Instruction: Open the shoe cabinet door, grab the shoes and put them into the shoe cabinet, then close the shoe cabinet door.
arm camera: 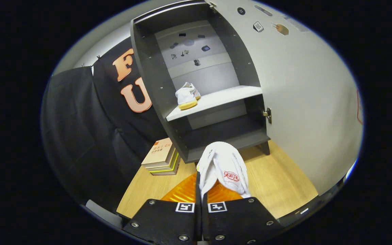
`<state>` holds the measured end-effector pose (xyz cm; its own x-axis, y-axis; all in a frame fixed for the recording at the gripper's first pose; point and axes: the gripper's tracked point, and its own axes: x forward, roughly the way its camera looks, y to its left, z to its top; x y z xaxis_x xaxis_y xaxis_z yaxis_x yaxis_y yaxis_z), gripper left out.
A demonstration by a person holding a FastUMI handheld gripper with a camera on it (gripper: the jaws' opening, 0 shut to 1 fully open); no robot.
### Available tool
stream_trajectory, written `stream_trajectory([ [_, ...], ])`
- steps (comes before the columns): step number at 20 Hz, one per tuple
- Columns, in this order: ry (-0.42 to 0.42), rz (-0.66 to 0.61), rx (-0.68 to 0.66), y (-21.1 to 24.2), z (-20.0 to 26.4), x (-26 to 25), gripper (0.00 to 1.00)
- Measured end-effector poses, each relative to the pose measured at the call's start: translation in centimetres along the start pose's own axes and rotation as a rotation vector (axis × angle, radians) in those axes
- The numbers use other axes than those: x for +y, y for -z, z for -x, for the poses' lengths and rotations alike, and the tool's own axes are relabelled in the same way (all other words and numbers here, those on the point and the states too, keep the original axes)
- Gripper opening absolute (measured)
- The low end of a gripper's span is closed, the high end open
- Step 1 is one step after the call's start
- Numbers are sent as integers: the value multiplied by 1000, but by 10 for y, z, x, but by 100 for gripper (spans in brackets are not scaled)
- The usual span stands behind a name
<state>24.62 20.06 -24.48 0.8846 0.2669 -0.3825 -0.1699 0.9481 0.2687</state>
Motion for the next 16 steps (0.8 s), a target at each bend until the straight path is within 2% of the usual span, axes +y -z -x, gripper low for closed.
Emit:
stream_trajectory([
  [7,28,81,-68,-82,-16,-7,0],
  [11,21,126,-90,-135,-60,-16,0],
  [16,12,201,-75,-180,-127,-27,0],
])
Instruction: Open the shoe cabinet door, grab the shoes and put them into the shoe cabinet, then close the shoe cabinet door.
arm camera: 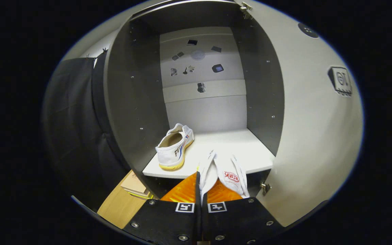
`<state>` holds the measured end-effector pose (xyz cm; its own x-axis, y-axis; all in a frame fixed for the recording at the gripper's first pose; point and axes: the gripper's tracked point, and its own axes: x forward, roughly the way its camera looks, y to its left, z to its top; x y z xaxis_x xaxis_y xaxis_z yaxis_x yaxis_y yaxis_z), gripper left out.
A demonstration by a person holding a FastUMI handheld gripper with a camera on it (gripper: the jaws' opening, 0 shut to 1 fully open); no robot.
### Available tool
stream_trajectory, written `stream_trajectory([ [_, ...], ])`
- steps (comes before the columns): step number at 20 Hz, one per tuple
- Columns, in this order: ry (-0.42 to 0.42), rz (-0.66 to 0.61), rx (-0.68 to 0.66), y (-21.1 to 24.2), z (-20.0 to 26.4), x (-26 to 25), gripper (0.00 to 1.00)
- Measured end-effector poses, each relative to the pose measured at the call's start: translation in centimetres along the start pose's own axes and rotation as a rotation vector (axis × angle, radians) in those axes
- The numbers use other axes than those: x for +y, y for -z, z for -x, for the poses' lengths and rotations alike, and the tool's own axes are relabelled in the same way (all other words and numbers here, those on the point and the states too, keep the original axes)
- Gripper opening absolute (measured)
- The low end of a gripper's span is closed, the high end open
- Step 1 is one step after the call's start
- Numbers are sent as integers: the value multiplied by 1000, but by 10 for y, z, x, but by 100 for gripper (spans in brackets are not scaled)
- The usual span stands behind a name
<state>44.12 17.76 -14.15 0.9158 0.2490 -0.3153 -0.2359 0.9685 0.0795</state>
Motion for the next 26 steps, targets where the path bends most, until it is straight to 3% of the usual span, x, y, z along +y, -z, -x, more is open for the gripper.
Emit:
stream_trajectory([
  [9,-19,50,54,-36,-108,-13,0],
  [17,-39,70,83,-43,-176,-10,0],
  [23,-30,92,97,-45,-204,-11,1],
  [25,-31,109,100,-42,-203,-10,4],
  [26,-32,127,100,-43,-199,-10,11],
])
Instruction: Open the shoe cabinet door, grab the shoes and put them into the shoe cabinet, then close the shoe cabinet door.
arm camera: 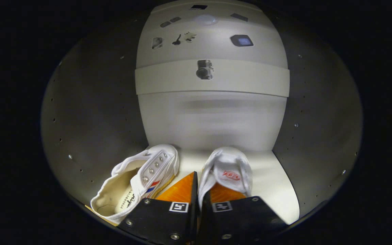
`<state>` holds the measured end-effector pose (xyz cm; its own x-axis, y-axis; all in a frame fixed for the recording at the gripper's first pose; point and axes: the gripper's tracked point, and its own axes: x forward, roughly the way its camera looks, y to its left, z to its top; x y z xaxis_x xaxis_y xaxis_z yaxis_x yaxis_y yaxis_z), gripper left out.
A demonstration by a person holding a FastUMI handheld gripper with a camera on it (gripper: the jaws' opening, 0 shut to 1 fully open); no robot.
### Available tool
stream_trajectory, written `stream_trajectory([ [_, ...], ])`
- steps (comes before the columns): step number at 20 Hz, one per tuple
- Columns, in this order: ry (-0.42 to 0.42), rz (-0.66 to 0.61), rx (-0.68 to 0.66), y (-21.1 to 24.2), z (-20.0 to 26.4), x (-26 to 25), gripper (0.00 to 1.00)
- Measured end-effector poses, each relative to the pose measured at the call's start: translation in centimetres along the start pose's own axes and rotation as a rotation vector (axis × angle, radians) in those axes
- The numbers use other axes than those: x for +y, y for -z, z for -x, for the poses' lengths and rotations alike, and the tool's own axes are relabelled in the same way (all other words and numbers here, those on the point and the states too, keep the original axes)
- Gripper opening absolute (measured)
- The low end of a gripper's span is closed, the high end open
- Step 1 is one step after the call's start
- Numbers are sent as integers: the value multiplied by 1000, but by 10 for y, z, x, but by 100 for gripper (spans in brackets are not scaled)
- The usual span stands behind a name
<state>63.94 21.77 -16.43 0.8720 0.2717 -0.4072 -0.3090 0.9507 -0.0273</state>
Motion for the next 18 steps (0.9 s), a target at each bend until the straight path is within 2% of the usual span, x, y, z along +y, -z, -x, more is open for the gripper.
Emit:
stream_trajectory([
  [6,9,42,-25,-1,44,17,56],
  [13,3,47,-119,2,135,43,73],
  [18,-6,-36,-160,18,217,64,86],
])
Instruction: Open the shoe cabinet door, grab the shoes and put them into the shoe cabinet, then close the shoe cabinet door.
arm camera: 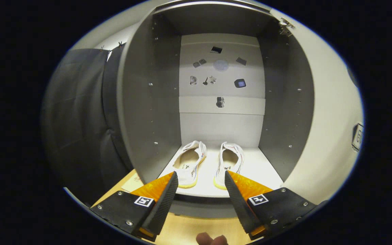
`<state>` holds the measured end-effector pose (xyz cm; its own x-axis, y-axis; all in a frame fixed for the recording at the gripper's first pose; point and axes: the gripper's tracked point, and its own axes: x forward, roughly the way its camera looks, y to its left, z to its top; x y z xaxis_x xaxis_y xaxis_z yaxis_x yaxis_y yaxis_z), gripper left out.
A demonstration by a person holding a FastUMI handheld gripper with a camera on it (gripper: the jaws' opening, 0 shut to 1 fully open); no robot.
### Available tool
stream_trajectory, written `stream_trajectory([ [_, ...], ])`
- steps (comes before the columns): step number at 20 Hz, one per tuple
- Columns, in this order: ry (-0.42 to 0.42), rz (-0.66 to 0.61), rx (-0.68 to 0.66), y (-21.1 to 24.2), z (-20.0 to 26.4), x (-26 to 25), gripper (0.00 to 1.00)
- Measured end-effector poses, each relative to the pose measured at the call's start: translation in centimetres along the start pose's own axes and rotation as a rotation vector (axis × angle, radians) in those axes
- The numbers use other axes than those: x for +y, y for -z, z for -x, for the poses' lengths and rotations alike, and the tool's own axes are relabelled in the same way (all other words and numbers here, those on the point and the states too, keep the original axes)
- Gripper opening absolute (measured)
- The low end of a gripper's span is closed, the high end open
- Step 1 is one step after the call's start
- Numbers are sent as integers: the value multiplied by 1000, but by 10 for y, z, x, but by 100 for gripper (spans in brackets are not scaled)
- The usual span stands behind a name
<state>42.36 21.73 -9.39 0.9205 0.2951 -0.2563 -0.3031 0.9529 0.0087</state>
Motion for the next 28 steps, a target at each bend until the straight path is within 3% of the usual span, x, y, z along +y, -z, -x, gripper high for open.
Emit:
stream_trajectory([
  [4,11,-46,-41,3,73,3,93],
  [11,-1,-87,-103,-6,173,-16,93],
  [16,-134,-146,-143,-10,250,-23,93],
  [22,-291,-122,-180,2,332,-60,94],
  [25,-335,-120,-154,12,360,-85,94],
  [28,-320,-157,-174,6,373,-127,94],
])
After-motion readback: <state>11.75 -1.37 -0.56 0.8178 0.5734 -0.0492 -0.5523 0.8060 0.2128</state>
